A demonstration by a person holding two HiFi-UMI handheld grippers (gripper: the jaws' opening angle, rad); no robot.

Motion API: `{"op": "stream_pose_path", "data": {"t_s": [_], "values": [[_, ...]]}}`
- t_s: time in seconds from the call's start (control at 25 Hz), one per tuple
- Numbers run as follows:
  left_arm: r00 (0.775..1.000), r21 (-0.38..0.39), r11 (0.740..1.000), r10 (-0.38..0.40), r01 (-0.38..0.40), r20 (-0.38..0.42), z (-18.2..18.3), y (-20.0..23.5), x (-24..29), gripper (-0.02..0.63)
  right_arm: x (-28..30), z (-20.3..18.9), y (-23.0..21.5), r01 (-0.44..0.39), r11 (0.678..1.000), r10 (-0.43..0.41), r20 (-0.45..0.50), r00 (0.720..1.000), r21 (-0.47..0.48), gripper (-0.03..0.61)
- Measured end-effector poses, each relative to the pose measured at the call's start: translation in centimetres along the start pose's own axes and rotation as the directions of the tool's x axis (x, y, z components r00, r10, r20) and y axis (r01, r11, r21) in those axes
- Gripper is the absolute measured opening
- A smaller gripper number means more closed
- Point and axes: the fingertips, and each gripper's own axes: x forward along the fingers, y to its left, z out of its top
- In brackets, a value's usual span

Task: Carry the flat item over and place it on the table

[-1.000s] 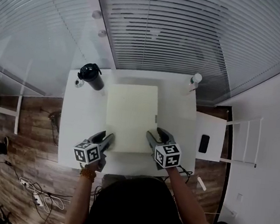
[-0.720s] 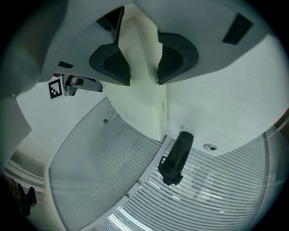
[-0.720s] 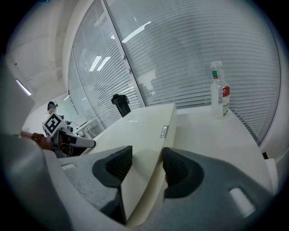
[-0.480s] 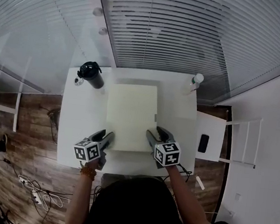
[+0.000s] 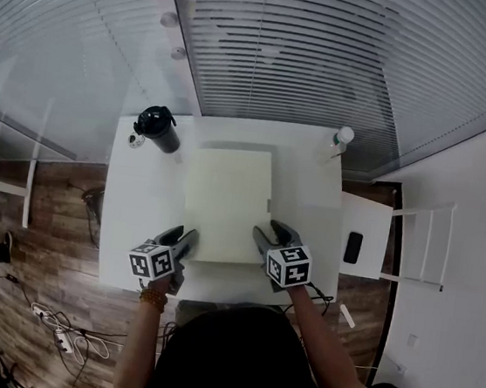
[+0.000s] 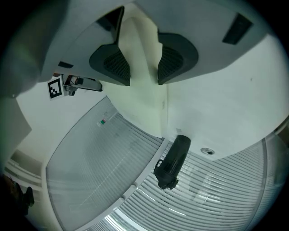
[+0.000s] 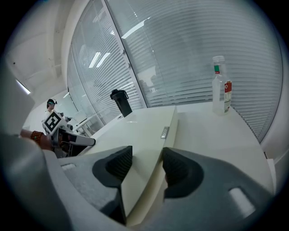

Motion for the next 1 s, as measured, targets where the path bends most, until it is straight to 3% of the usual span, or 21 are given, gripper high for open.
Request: {"op": "stream_pose_path", "data": {"t_s": [0.36,1.0], "values": [[0.999,0.007,1.0,0.028,-0.028,-0.015,-0.9,0.4,0.2,0.195,0.7,-1.1,0.0,0.039,0.995,-0.042,-0.036,0.998,-0.088,0.207],[1.0,-0.079,0.997,0.025,-0.024,0.004,-1.3,1.0,0.3,0.206,0.8,-1.4,-0.2,0.062,0.994,-0.066,-0.04,0.997,-0.089,0.21]]}}
